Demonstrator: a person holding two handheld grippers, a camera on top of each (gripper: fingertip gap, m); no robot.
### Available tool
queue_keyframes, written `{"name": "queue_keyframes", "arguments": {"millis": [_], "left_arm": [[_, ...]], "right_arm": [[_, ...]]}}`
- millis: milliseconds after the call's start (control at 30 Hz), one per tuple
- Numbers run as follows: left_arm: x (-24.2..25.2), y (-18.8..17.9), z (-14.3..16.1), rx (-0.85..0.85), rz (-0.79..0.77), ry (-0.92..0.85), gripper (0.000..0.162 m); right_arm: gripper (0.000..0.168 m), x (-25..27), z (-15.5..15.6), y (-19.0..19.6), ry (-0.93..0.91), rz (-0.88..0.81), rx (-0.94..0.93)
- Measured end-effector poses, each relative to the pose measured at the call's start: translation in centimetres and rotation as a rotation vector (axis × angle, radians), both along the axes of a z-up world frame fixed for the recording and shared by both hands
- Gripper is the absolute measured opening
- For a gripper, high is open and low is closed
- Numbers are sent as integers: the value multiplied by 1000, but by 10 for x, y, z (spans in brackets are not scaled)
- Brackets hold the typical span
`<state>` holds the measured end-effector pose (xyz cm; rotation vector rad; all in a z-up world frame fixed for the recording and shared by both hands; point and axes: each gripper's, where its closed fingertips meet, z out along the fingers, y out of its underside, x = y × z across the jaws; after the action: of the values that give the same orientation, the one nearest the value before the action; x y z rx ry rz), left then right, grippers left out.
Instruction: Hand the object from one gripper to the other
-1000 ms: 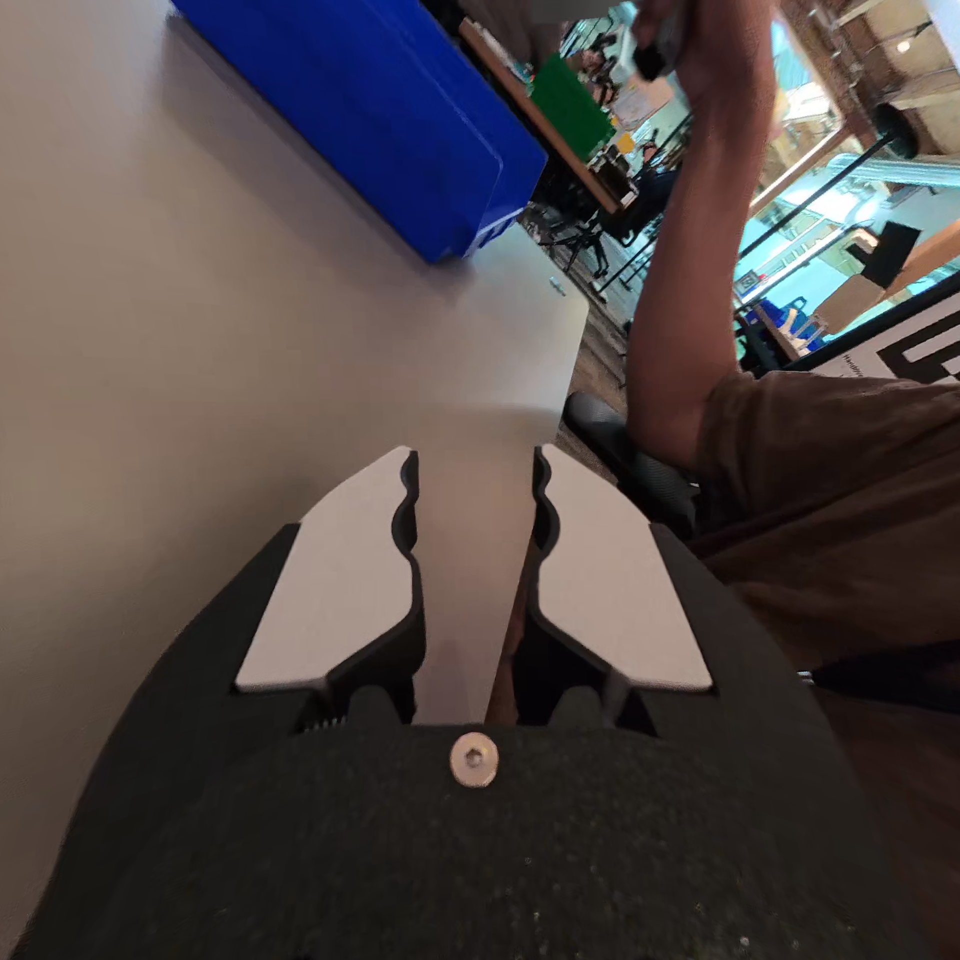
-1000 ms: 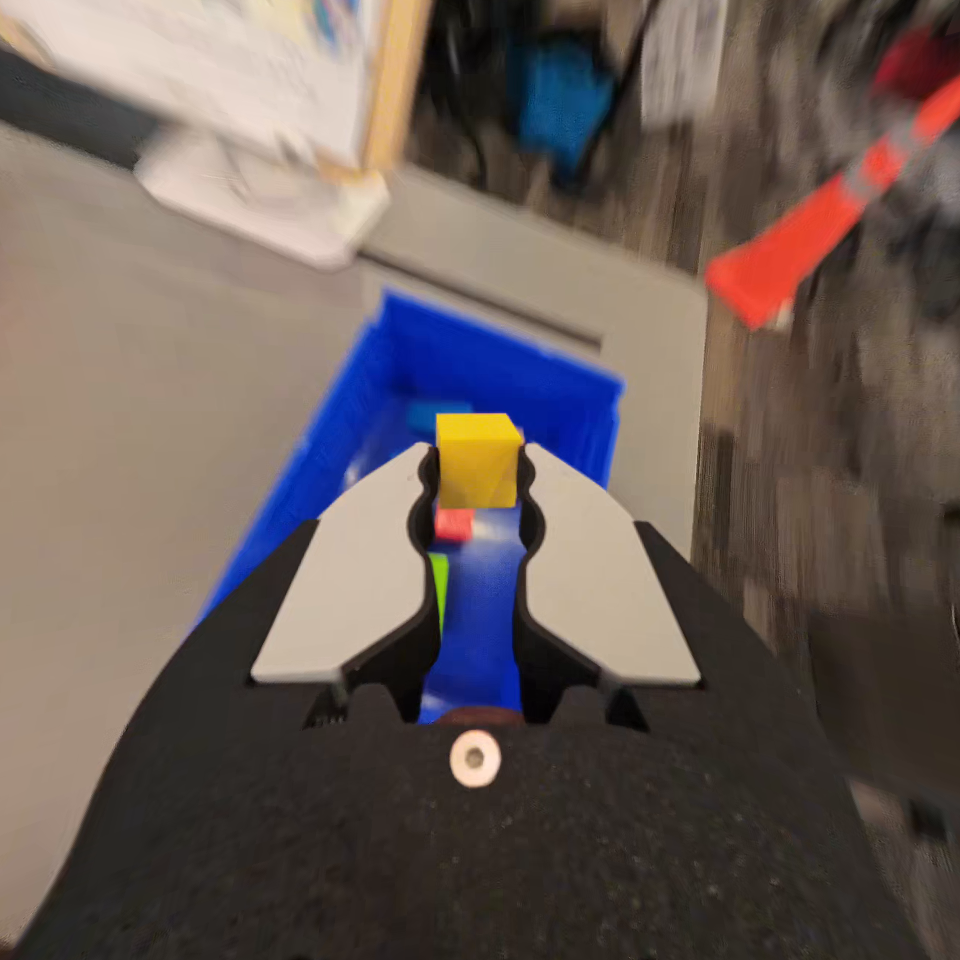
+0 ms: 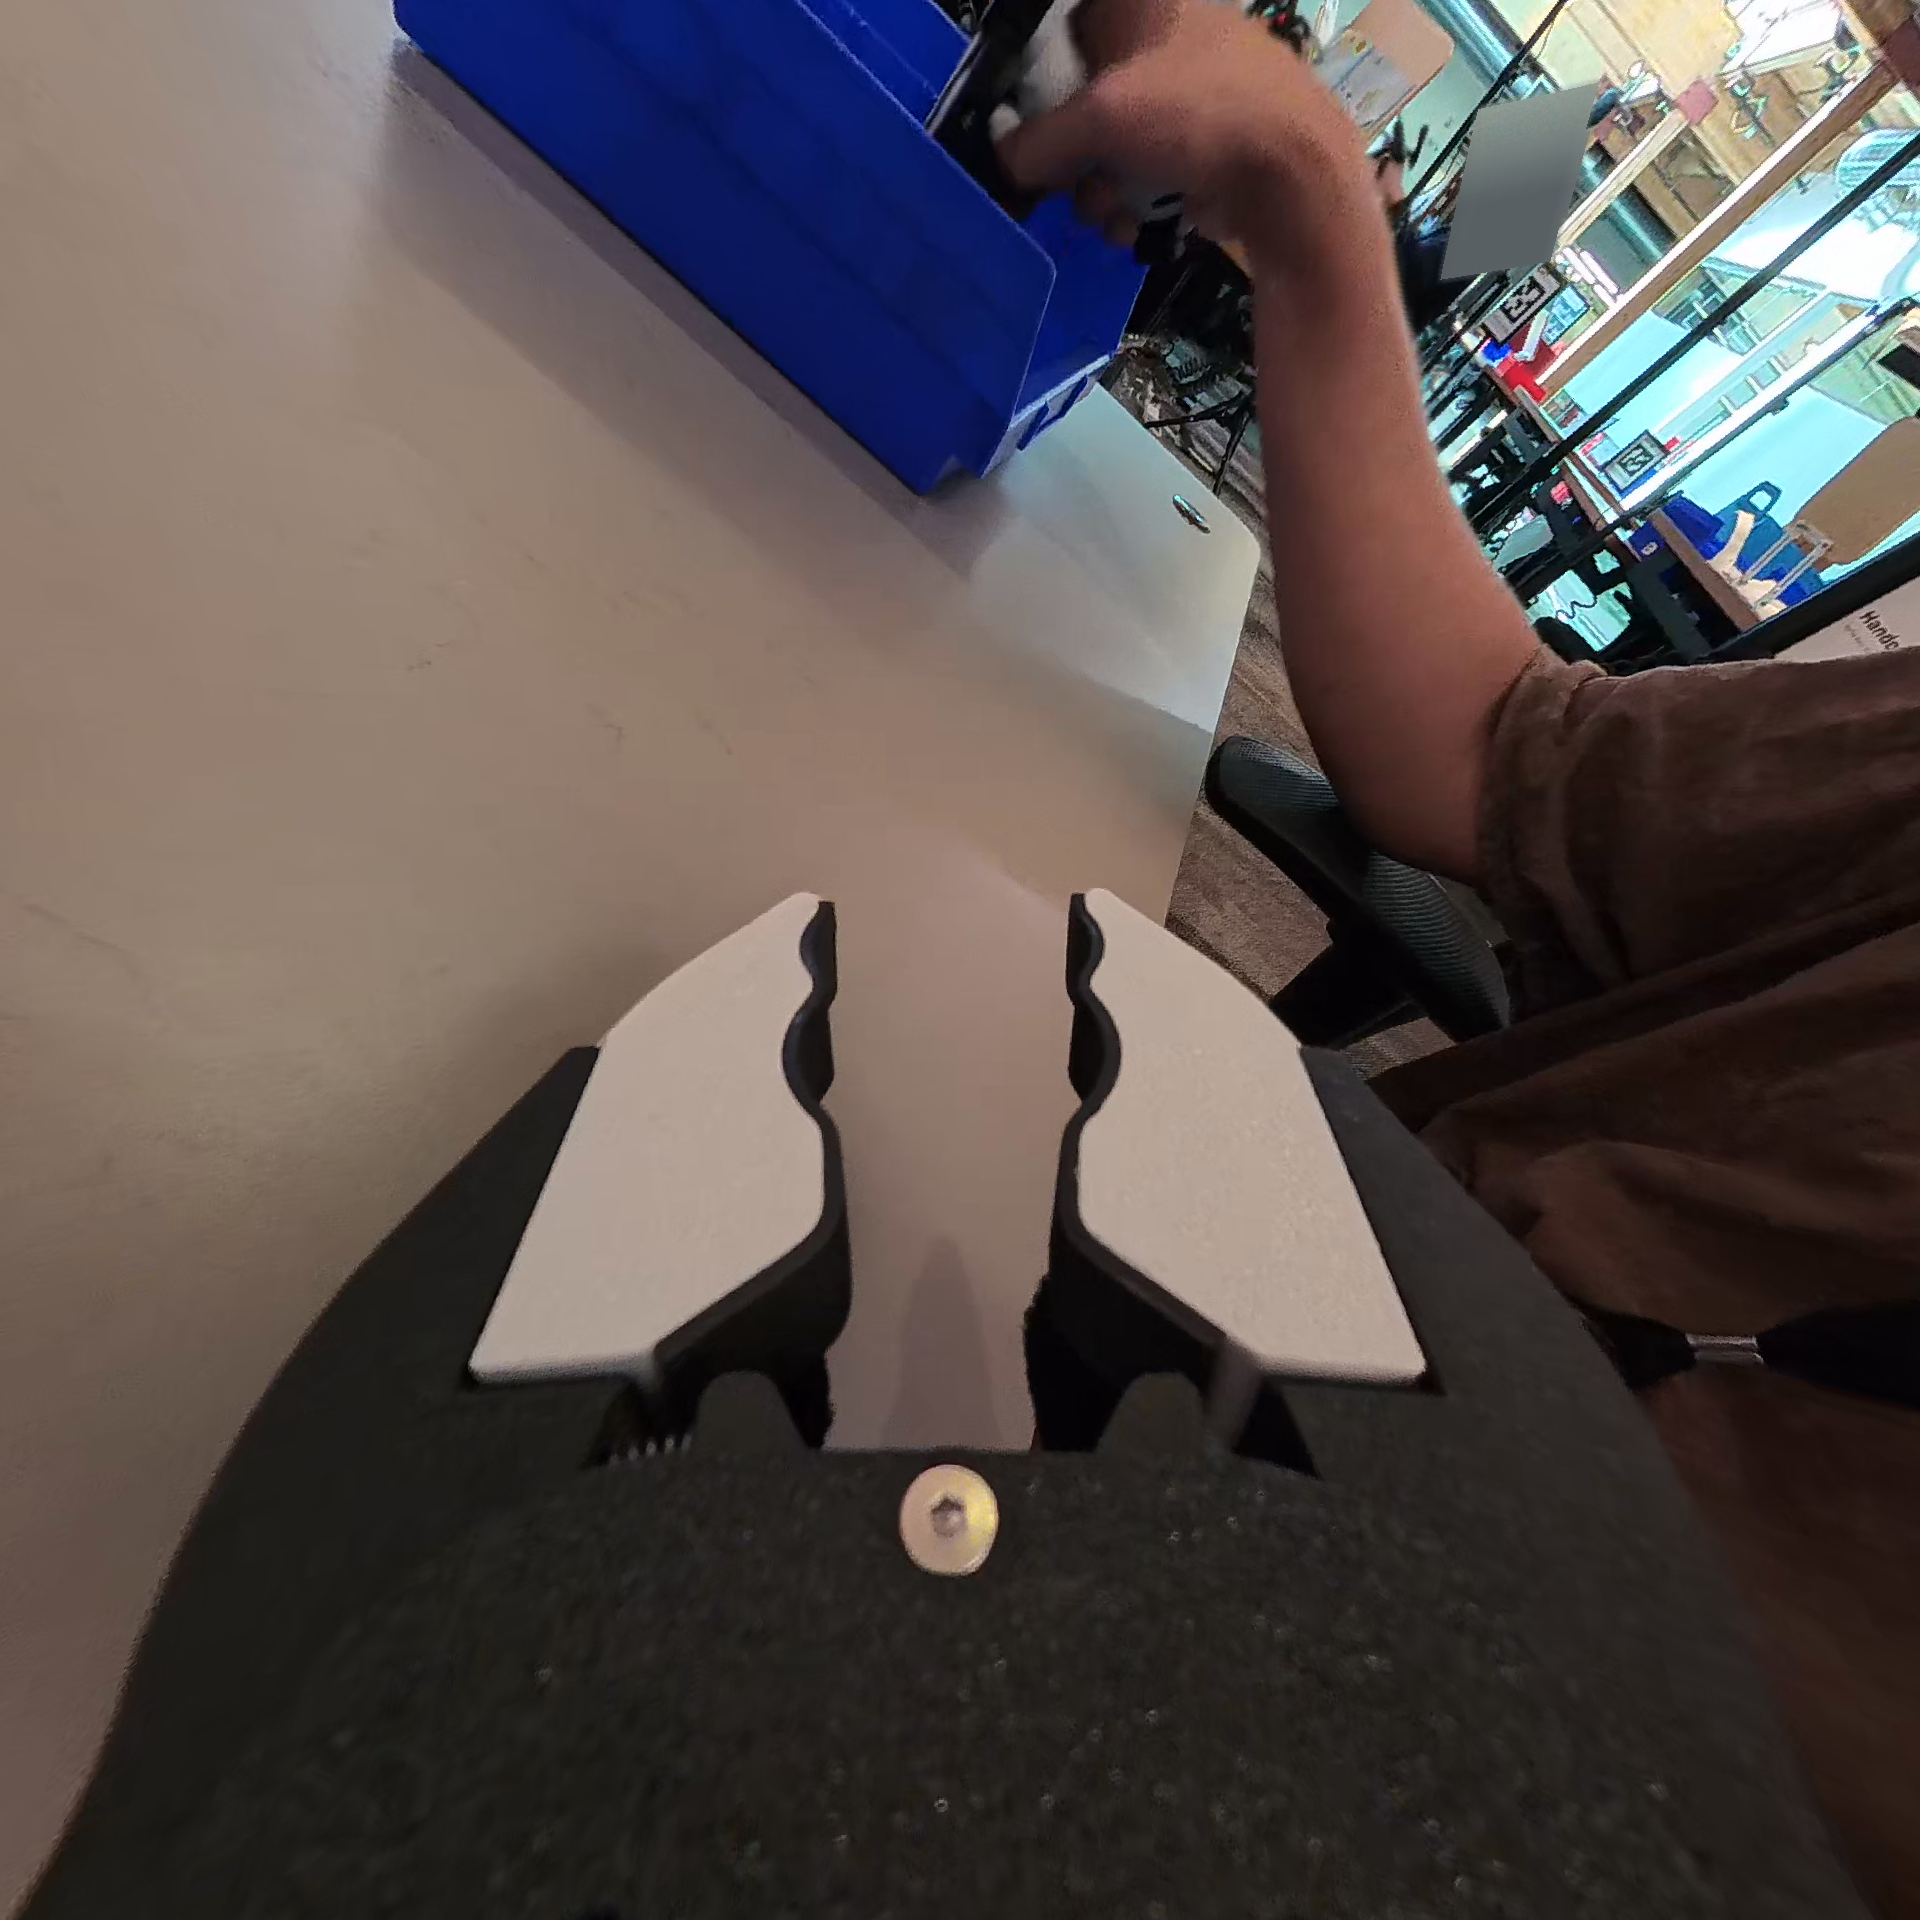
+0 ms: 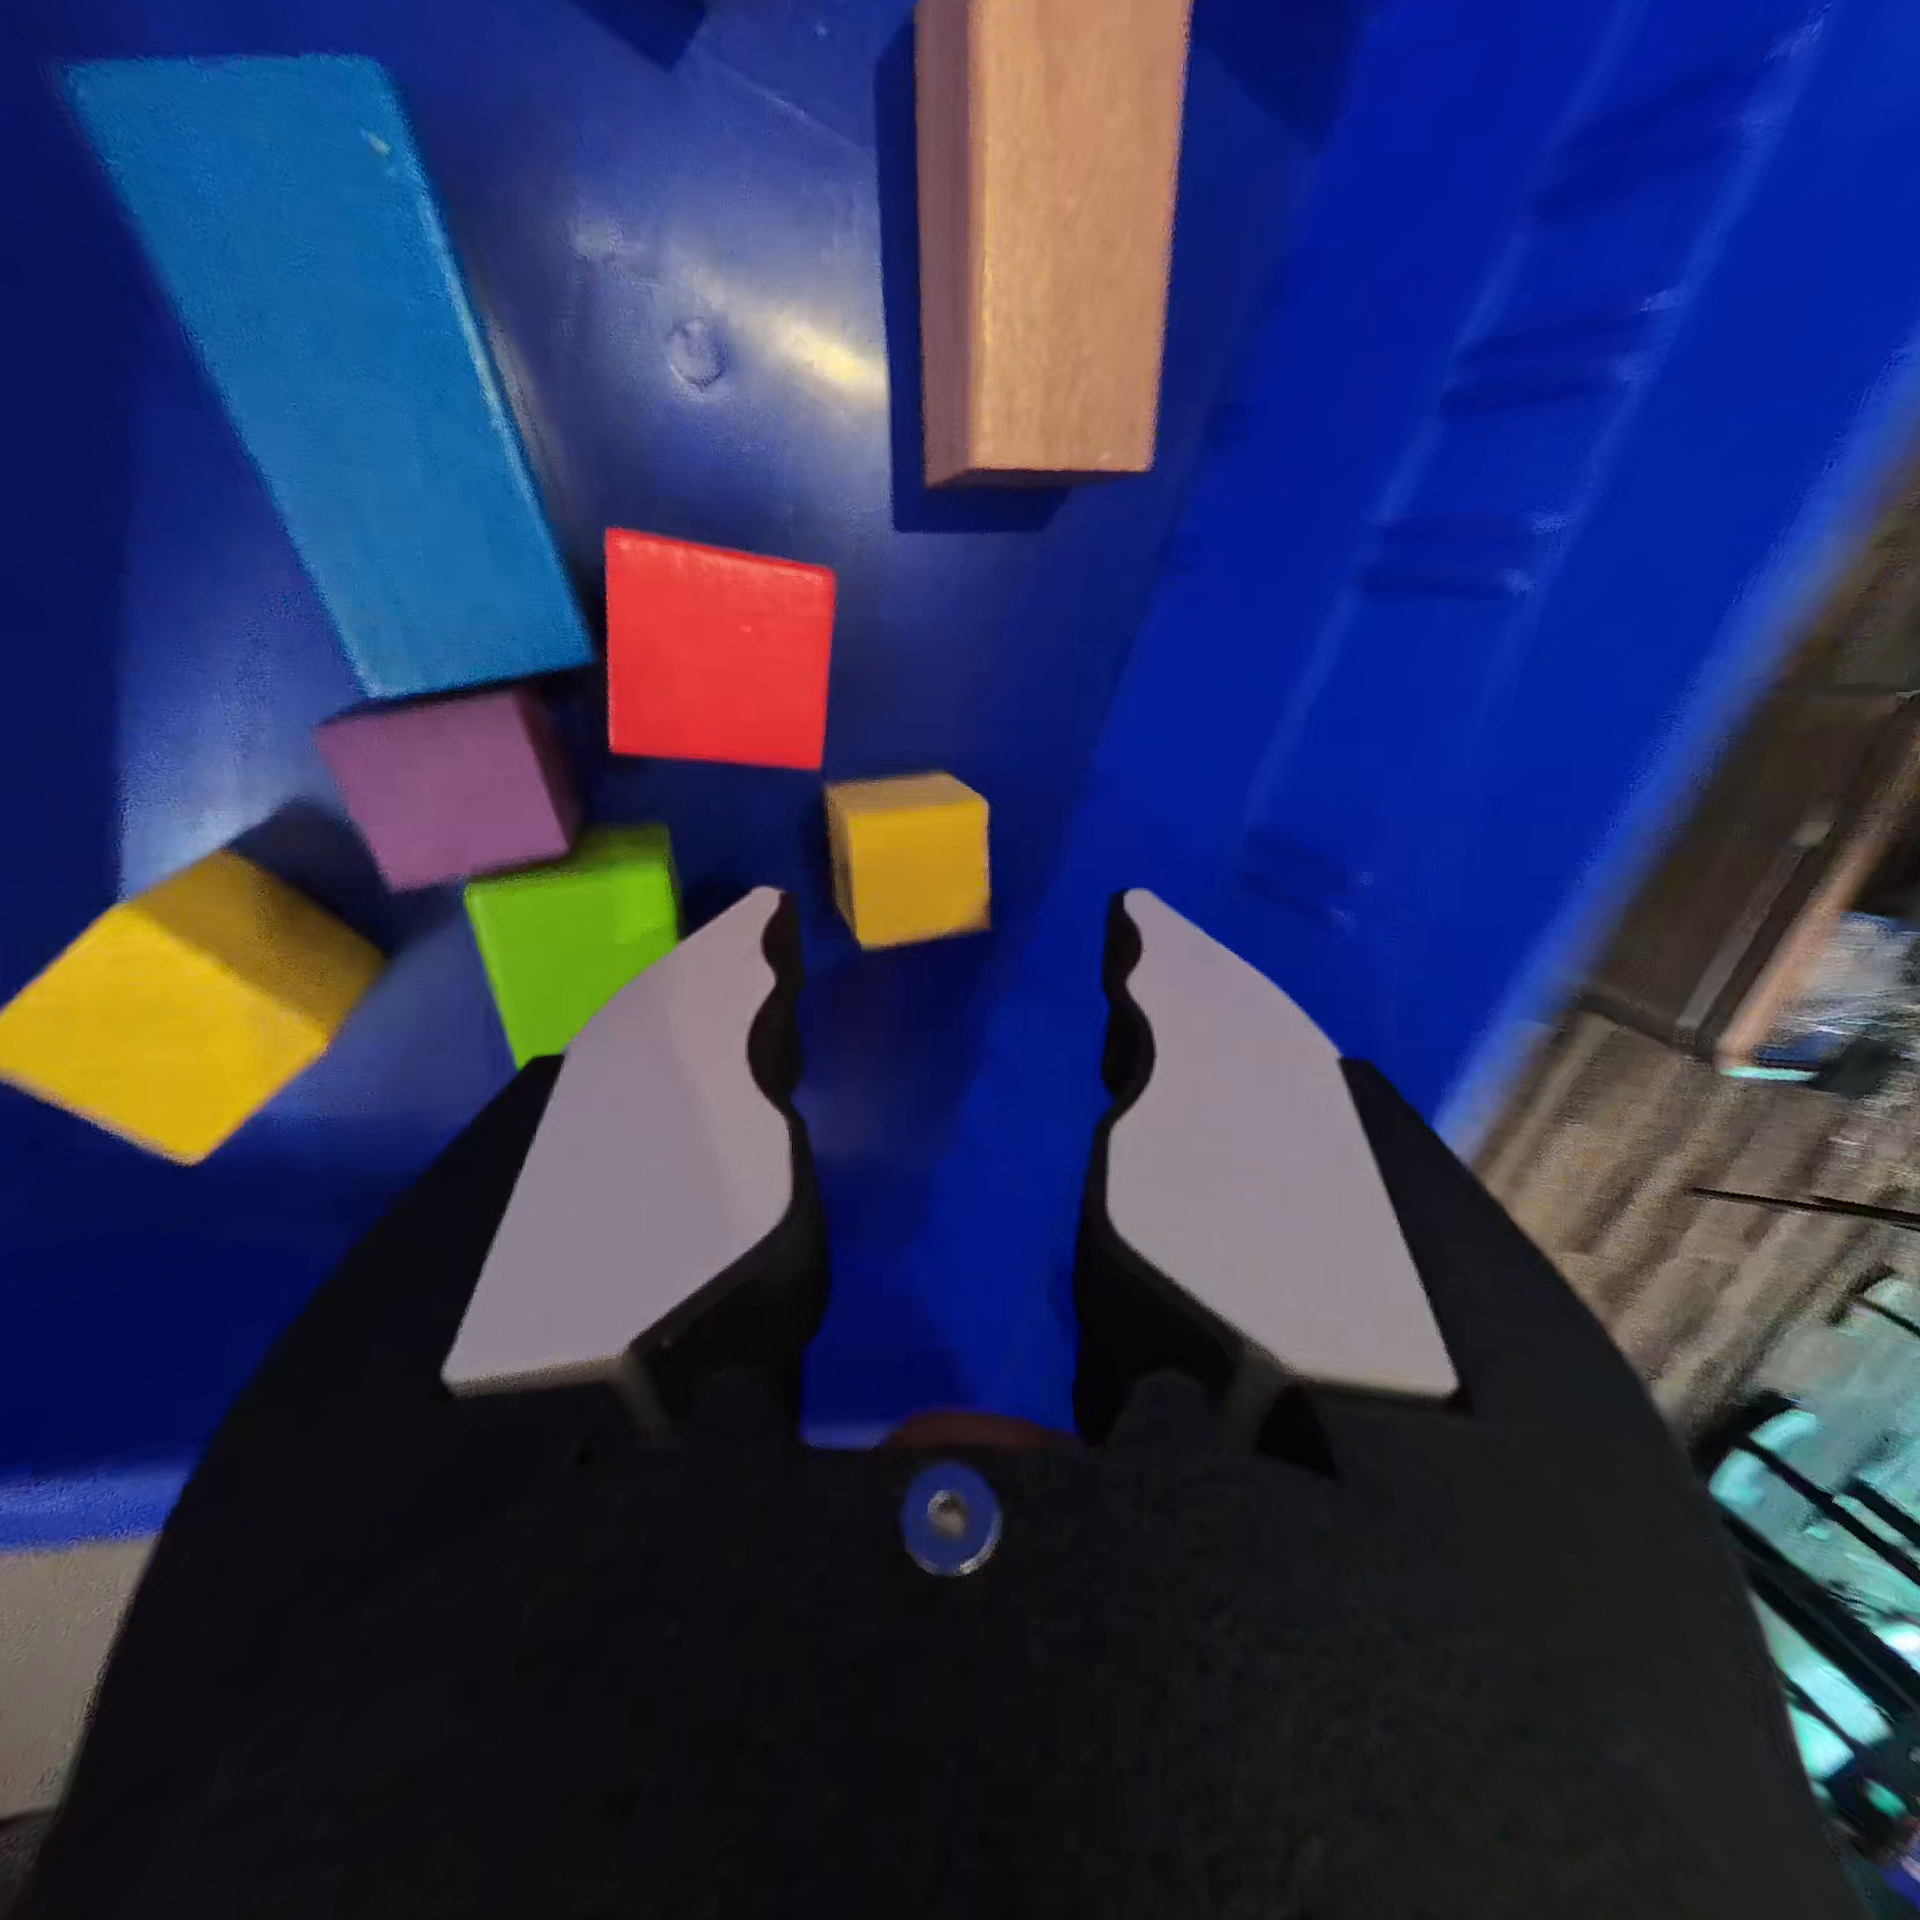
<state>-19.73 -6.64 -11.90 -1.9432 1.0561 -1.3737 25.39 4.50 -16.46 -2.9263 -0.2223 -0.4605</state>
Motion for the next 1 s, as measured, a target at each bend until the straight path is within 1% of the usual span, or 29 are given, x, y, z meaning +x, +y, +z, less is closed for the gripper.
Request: {"name": "queue_keyframes", "arguments": {"millis": [33,100,167,233,267,300,333,367,400,467,500,567,633,700,733,767,800,833,900,933,1000], "left_arm": [[-1,0,0,6,2,3,42],[-1,2,3,18,13,0,42],[-3,3,5,28,24,-4,43],[-6,7,7,44,48,-5,44],[-9,10,8,56,65,1,44],[-13,14,8,70,91,13,45],[-18,21,6,84,125,34,47],[-24,28,2,94,160,63,48],[-31,33,-3,93,180,92,49],[-42,43,-9,68,211,133,50],[-47,48,-10,52,228,134,50],[-52,54,-4,24,236,103,51],[-60,58,5,18,247,113,51],[-73,64,24,58,257,126,49],[-83,69,32,86,275,157,51],[-98,77,32,98,304,238,57],[-117,86,27,93,352,354,61],[-138,99,21,79,418,470,61],[-169,118,9,2,523,639,61],[-177,126,4,-55,555,699,61],[-176,140,0,-106,567,744,54]], "right_arm": [[60,5,23,-4,-68,5,37],[59,6,86,-12,-171,-12,174],[58,-14,154,-20,-172,4,406],[50,-47,215,-26,-122,68,688],[45,-67,237,-30,-73,118,824],[42,-87,252,-34,-10,163,945],[37,-107,257,-39,64,195,1040],[35,-127,251,-45,146,223,1090],[35,-150,233,-50,239,261,1096],[41,-201,183,-64,413,373,1053],[43,-219,155,-72,456,390,1037],[42,-239,107,-85,451,398,1027],[42,-240,78,-97,316,429,1065],[43,-232,65,-107,154,476,1064],[45,-229,63,-108,100,493,1049],[44,-228,65,-109,74,495,1056],[45,-231,66,-109,95,494,1064],[47,-237,65,-109,149,485,1059],[50,-250,58,-111,239,482,1015],[52,-253,56,-112,235,498,1001],[52,-254,54,-111,176,533,1003]]}}
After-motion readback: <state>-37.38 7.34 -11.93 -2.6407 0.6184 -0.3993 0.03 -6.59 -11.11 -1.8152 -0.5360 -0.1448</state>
